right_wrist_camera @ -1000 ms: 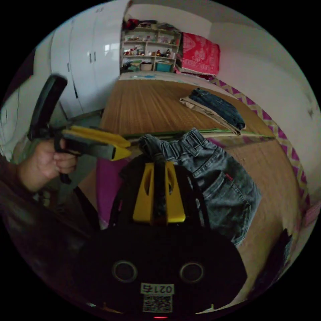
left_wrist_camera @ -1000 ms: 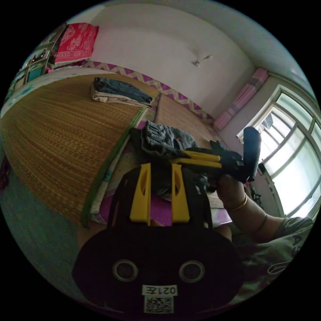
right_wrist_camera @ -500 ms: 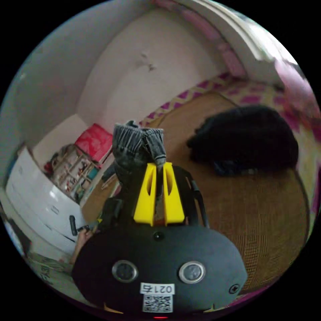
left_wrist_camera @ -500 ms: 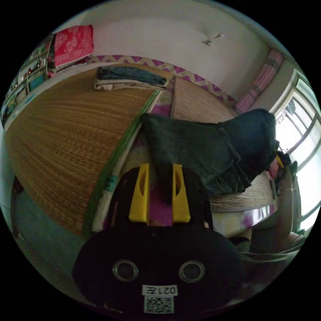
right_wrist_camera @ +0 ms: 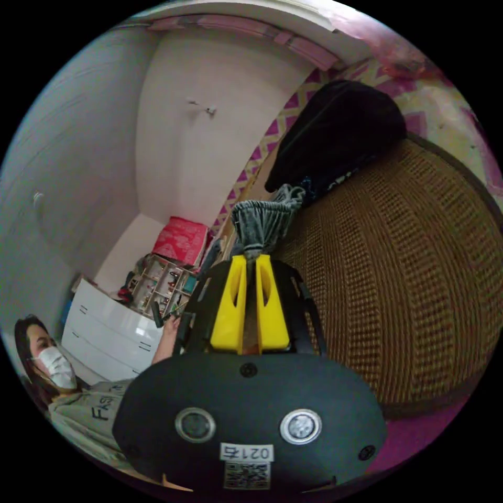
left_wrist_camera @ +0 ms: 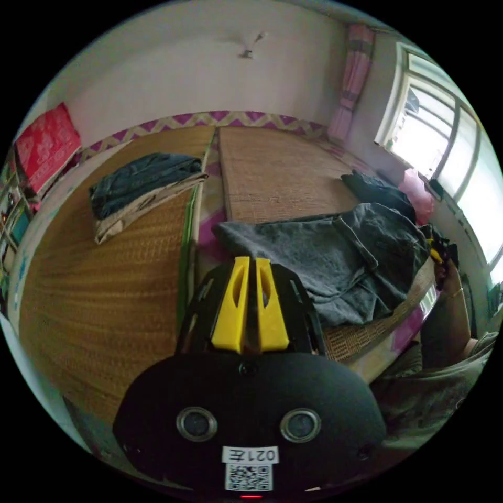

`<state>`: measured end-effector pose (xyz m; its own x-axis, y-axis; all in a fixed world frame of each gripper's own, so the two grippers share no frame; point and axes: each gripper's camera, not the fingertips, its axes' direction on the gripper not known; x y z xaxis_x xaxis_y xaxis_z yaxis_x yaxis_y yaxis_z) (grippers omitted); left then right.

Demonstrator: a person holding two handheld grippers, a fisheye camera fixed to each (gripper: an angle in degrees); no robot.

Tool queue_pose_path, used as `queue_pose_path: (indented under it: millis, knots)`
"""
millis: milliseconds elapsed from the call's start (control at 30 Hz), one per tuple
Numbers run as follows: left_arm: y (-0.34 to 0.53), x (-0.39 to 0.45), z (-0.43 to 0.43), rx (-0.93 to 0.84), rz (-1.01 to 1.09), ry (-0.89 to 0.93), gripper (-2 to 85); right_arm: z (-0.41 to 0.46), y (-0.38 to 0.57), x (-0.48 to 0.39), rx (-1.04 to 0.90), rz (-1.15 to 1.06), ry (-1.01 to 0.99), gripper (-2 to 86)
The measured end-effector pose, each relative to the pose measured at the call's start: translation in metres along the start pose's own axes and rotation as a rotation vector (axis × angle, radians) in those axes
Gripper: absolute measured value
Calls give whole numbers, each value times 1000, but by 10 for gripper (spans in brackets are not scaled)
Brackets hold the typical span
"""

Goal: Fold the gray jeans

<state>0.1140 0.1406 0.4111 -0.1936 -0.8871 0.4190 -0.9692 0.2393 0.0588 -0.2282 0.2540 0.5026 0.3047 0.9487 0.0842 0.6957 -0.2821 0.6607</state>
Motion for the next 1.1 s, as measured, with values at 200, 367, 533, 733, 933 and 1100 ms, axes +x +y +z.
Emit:
queue_pose_path:
  millis: [200, 367, 533, 733, 933, 1100]
  knots:
    - [0, 5, 48, -147, 8, 25, -4, -36, 52, 32, 51, 97, 74, 30]
    - [31, 26, -9, 106, -63, -53, -3, -69, 86, 12, 247, 4, 117, 60]
    - [5, 153, 6, 122, 357, 106, 42, -31, 84, -72, 183, -316, 273, 85]
    - [-22, 249, 78, -17, 589, 183, 72, 88, 86, -137, -79, -559, 454, 112]
    - [-25, 261, 104, -79, 593, 119, 69, 171, 106, -131, -239, -582, 714, 132]
    - [-27, 240, 100, -73, 509, 147, 39, 196, 119, -148, -258, -624, 818, 131]
